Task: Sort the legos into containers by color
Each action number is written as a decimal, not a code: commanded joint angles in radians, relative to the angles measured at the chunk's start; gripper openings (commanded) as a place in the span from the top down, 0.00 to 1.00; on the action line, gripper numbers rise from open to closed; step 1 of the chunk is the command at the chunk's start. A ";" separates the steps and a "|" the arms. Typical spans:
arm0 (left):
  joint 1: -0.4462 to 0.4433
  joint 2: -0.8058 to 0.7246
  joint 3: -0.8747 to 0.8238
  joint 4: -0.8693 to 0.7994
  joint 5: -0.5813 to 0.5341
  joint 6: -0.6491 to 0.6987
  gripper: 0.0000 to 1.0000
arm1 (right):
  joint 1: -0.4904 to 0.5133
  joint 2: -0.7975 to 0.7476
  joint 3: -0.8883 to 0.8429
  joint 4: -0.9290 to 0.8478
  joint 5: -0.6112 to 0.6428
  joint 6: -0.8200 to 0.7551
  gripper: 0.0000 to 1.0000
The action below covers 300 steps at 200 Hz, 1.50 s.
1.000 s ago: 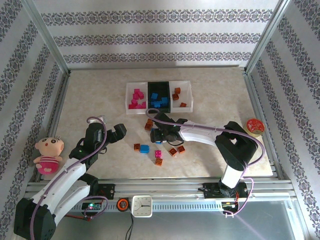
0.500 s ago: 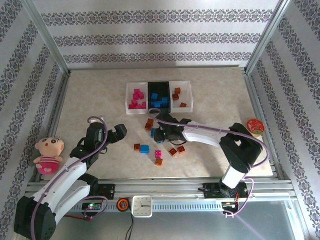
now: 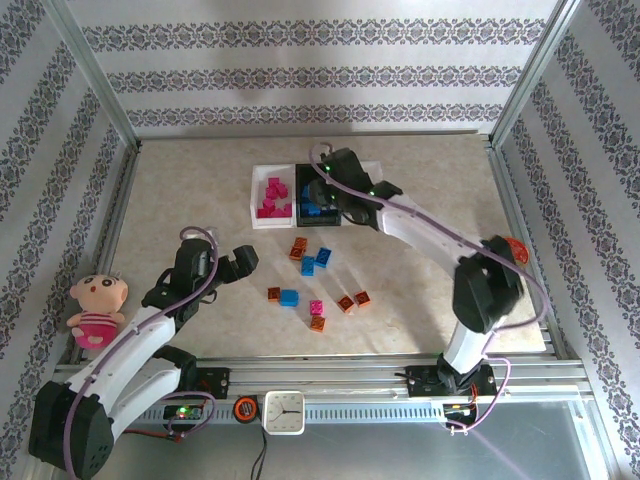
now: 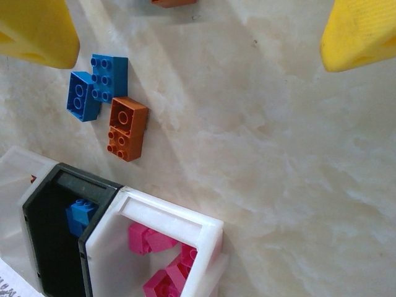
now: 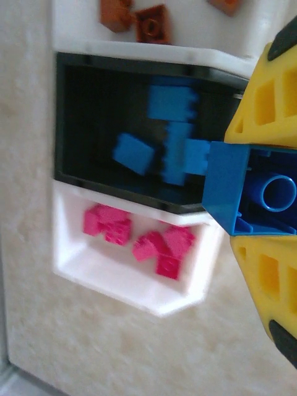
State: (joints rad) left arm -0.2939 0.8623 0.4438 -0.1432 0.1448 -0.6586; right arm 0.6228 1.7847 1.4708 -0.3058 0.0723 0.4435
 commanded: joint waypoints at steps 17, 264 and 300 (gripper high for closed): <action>0.010 0.023 0.044 -0.032 0.055 0.046 0.00 | -0.029 0.260 0.226 -0.071 0.145 -0.094 0.72; -0.471 0.347 0.167 -0.205 0.044 0.014 0.40 | -0.072 -0.026 -0.186 0.062 0.098 -0.008 0.21; -0.476 0.435 0.184 -0.209 0.100 0.005 0.42 | -0.091 -0.055 -0.230 0.081 0.095 0.003 0.21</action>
State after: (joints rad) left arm -0.7578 1.2388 0.5995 -0.3408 0.2035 -0.6346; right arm 0.5488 1.7859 1.2739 -0.2588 0.1753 0.4221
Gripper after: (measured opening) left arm 0.585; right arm 0.793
